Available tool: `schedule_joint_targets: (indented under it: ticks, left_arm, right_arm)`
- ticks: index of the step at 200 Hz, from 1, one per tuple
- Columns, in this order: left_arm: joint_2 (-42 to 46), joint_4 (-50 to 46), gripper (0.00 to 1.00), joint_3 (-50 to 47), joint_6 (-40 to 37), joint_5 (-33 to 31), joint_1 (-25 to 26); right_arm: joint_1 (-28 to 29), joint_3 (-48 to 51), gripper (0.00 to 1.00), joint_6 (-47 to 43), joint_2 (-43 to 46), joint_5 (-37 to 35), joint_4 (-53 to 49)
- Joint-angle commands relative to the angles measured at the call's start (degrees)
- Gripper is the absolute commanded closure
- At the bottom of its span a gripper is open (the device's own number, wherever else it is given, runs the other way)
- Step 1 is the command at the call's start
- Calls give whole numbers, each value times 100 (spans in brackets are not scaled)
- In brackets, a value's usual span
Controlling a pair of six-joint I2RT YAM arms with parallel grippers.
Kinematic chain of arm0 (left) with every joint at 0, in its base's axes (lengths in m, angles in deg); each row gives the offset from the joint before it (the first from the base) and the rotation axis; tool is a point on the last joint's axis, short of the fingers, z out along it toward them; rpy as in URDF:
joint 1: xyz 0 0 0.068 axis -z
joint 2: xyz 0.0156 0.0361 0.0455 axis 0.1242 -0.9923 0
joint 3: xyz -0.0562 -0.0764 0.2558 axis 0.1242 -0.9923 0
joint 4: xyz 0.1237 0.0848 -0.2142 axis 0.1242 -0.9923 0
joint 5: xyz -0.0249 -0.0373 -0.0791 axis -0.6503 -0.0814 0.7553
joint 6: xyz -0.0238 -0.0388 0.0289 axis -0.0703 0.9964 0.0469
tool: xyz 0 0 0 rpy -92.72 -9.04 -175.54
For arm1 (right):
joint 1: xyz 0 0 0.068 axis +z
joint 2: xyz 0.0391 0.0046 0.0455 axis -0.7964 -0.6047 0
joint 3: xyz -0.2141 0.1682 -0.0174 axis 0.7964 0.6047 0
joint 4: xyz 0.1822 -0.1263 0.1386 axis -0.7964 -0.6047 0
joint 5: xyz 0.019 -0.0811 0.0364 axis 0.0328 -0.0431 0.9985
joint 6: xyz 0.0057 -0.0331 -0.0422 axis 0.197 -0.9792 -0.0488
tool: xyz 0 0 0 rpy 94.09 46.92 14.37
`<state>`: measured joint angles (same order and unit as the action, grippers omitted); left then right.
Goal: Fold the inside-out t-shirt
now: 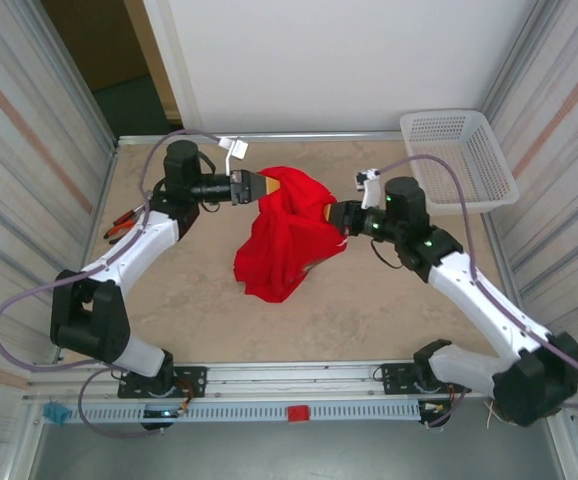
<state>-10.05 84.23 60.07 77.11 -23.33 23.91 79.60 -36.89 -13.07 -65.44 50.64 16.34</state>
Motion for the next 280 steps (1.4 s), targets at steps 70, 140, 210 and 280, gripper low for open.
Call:
schedule_joint_targets:
  ticks: [70,140,210,280]
  left_arm:
    - [1552,-1939,41,-469,-1699,-2802,495]
    - [1336,-2092,42,-342,-2945,-5262,2389]
    - [515,-1629,55,-80,-2834,-5485,2655]
    - [-360,-1390,82,390,-2670,-4929,2727]
  right_arm:
    - [-246,366,100,422,360,851,904]
    - [-214,339,100,466,282,829,866]
    - [-185,252,100,457,287,829,770]
    - [-167,186,100,412,336,784,668]
